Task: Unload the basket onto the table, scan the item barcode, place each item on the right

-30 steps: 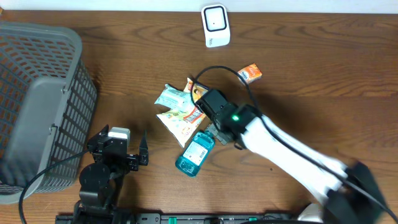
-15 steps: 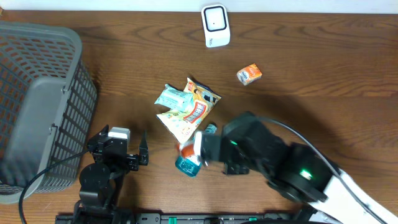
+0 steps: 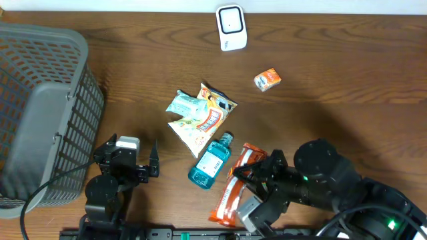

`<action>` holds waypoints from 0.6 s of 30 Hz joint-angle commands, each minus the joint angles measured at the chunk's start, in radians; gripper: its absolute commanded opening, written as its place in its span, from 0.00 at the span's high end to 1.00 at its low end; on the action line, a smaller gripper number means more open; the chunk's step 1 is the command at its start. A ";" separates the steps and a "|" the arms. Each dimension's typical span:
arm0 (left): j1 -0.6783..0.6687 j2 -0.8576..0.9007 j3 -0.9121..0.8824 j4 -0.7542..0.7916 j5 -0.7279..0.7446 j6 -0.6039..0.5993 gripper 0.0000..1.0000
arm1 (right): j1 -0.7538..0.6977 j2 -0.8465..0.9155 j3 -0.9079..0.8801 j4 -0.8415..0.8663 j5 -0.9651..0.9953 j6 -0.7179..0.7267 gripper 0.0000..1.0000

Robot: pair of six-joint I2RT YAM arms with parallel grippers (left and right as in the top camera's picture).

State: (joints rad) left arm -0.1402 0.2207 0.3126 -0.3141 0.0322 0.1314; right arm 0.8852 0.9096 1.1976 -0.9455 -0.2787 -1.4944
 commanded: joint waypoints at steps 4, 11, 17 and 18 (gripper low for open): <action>0.000 -0.001 -0.002 0.001 0.013 -0.001 0.02 | -0.136 0.060 0.005 -0.027 -0.080 -0.441 0.99; 0.000 -0.001 -0.002 0.001 0.013 -0.001 0.02 | -0.322 0.141 0.005 0.019 -0.335 -0.646 0.99; 0.000 -0.001 -0.002 0.001 0.013 -0.001 0.02 | -0.436 0.164 0.005 0.053 -0.565 -0.646 0.99; 0.000 -0.001 -0.002 0.001 0.013 -0.001 0.02 | -0.448 0.164 0.005 0.054 -0.590 -0.646 0.99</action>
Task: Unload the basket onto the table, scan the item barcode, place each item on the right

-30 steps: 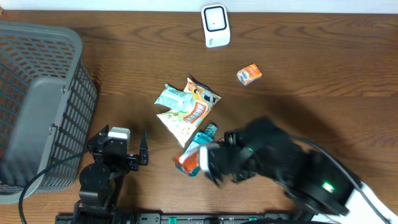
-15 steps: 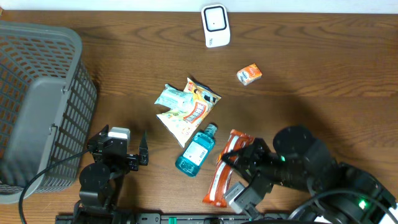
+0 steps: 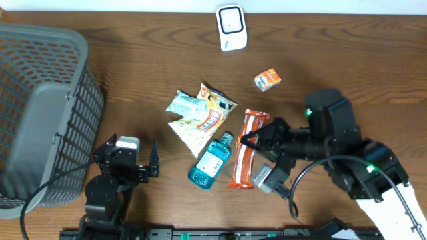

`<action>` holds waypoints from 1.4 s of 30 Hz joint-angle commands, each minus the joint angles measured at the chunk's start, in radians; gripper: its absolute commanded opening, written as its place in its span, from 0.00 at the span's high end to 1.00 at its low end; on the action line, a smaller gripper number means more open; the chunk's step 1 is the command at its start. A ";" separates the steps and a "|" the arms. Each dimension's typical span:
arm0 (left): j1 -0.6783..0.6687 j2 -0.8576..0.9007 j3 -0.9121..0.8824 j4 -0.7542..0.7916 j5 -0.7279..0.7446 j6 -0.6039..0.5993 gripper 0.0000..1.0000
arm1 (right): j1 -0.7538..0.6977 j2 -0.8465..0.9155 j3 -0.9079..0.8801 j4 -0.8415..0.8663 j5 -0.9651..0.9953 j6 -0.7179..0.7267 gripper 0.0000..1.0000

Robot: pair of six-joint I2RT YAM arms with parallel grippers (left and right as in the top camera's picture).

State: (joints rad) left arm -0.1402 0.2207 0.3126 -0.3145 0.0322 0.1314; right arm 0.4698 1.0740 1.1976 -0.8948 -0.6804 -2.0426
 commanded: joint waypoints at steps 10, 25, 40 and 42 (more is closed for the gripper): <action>0.000 -0.001 -0.002 0.001 0.013 -0.001 0.02 | -0.052 -0.002 0.005 -0.032 -0.359 -0.013 0.99; 0.000 -0.001 -0.002 0.001 0.013 -0.001 0.02 | -0.051 0.144 0.005 0.175 -0.542 1.398 0.98; 0.000 -0.001 -0.002 0.001 0.013 -0.001 0.02 | -0.092 0.522 0.005 0.950 -0.329 2.568 0.99; 0.000 -0.001 -0.002 0.001 0.013 -0.002 0.02 | -0.119 0.606 0.005 1.119 -0.351 2.666 0.99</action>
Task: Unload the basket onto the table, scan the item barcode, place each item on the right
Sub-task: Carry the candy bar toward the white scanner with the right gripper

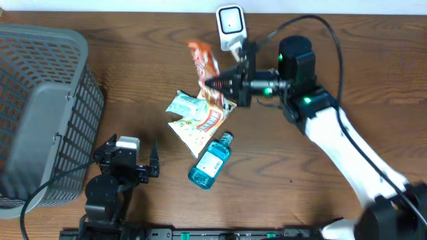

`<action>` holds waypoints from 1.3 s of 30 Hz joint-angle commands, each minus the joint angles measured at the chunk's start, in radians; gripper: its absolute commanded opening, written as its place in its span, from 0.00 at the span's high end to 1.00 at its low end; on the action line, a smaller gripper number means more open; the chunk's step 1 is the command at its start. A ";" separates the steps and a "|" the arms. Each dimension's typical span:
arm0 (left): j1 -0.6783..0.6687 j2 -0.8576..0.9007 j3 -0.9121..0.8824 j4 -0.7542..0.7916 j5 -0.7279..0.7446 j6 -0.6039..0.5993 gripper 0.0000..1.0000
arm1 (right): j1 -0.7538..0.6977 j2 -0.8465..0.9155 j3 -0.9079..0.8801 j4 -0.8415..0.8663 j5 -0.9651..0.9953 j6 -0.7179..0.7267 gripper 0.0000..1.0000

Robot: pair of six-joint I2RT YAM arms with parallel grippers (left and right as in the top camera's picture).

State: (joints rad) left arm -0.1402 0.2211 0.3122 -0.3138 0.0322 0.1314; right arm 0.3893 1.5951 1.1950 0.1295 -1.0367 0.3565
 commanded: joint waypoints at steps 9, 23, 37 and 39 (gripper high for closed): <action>0.000 -0.001 -0.001 0.000 0.013 -0.001 0.02 | -0.158 0.392 0.080 0.594 0.019 0.575 0.99; 0.000 -0.001 -0.001 0.000 0.013 -0.002 0.02 | -0.189 0.838 0.653 0.392 0.040 0.608 0.99; 0.000 -0.001 -0.001 0.000 0.013 -0.001 0.02 | -0.211 0.999 0.742 0.341 0.096 0.604 0.99; 0.000 -0.001 -0.001 0.000 0.013 -0.001 0.02 | -0.212 0.999 0.742 0.341 0.096 0.604 0.99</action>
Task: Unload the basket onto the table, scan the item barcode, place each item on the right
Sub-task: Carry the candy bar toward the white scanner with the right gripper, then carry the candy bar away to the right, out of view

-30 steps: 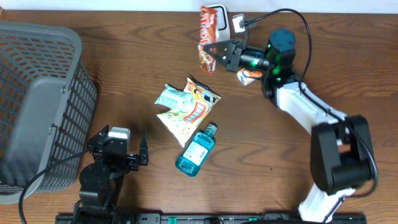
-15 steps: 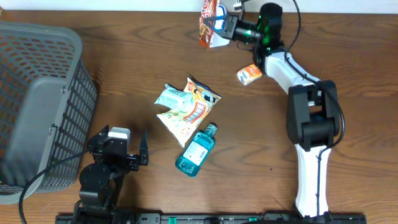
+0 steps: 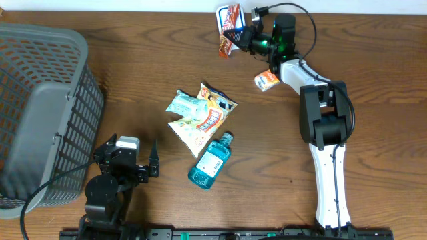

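At the far edge of the table my right gripper (image 3: 235, 33) is shut on the orange snack packet (image 3: 230, 28), holding it upright over the white barcode scanner (image 3: 220, 13), which it mostly hides. The right arm (image 3: 320, 127) stretches across the table to reach it. Near the front edge my left gripper (image 3: 152, 167) rests with nothing in it; whether its fingers are open is unclear.
A grey mesh basket (image 3: 40, 113) fills the left side. In the middle lie two crinkled snack bags (image 3: 200, 117) and a blue bottle (image 3: 210, 161). A small orange box (image 3: 267, 80) sits beside the right arm's wrist.
My right gripper has carried the orange packet from above the snack bags to the far edge, where it now covers the scanner. The left arm is unchanged.
My right gripper was on the orange packet lying next to the blue bottle at the front. It then held it slightly further in, then raised it near the scanner over the snack bags, and now holds it on the scanner.
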`<action>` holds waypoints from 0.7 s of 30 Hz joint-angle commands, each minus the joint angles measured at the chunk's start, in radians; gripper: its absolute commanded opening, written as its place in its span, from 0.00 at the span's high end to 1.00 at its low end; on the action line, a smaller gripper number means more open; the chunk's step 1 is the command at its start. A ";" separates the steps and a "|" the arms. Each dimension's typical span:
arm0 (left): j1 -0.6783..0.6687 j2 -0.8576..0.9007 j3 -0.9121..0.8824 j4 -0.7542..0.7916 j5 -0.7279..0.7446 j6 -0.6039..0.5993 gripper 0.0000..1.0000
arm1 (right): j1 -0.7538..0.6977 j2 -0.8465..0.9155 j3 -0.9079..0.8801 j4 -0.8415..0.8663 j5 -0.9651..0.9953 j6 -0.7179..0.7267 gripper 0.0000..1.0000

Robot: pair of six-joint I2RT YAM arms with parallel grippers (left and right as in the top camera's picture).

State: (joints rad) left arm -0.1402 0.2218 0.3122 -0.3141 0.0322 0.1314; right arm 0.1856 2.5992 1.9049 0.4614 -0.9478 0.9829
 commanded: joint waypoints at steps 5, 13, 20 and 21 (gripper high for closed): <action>0.000 -0.002 -0.001 0.001 0.013 -0.001 0.02 | -0.004 -0.005 0.032 -0.048 0.007 -0.011 0.99; 0.000 -0.002 -0.001 0.001 0.013 -0.002 0.02 | -0.036 -0.044 0.032 -0.188 -0.008 -0.179 0.98; 0.000 -0.002 -0.001 0.001 0.013 -0.001 0.02 | -0.036 -0.251 0.032 -0.704 0.282 -0.584 0.99; 0.000 -0.002 -0.001 0.001 0.013 -0.001 0.02 | -0.034 -0.294 0.032 -0.780 0.351 -0.643 0.99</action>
State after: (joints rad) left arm -0.1402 0.2218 0.3122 -0.3153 0.0322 0.1310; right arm 0.1448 2.4821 1.9171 -0.2459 -0.7898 0.5980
